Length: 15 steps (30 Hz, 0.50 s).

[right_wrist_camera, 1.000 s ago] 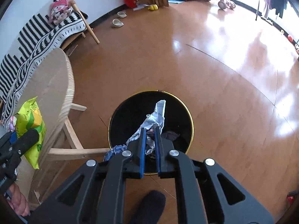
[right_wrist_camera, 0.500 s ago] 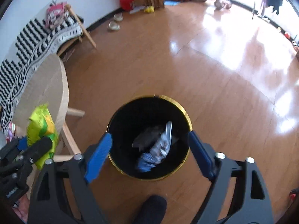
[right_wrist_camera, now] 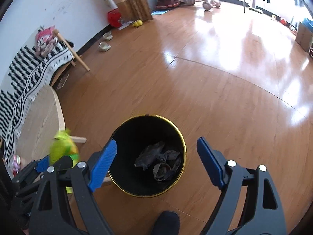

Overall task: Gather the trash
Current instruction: 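Carry both items to the black bin and open both tools over it, then move both tools back over the table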

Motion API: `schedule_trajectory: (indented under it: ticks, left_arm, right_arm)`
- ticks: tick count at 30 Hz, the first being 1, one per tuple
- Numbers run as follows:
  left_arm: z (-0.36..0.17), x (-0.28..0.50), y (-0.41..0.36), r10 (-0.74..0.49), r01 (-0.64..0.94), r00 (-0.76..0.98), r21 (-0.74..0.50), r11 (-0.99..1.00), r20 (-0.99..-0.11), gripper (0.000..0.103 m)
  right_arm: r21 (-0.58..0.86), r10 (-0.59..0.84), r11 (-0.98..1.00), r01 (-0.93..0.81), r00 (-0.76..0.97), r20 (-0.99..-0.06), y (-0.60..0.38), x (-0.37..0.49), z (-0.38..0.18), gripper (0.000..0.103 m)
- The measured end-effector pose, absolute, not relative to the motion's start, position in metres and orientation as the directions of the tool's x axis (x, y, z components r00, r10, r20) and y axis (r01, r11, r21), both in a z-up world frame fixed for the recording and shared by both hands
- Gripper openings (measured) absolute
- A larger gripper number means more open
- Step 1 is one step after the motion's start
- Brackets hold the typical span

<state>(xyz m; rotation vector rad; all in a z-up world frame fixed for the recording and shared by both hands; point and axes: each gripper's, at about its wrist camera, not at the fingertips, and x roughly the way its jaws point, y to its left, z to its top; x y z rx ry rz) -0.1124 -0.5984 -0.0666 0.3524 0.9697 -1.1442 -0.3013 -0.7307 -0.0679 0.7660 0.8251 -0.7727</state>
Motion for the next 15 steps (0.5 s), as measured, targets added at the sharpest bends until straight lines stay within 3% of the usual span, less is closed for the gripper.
schedule_trajectory:
  ticks: [2, 15]
  left_arm:
    - [-0.066, -0.113, -0.599, -0.616, 0.880, 0.082, -0.233, 0.413, -0.783, 0.079]
    - [-0.033, -0.074, -0.538, -0.606, 0.841, 0.207, -0.177, 0.511, -0.768, 0.087]
  right_arm:
    - [0.280, -0.296, 0.486, 0.828, 0.458, -0.838, -0.732, -0.304, -0.064, 0.081]
    - [0.270, -0.270, 0.606, 0.748, 0.512, -0.815, -0.691, -0.252, -0.036, 0.082]
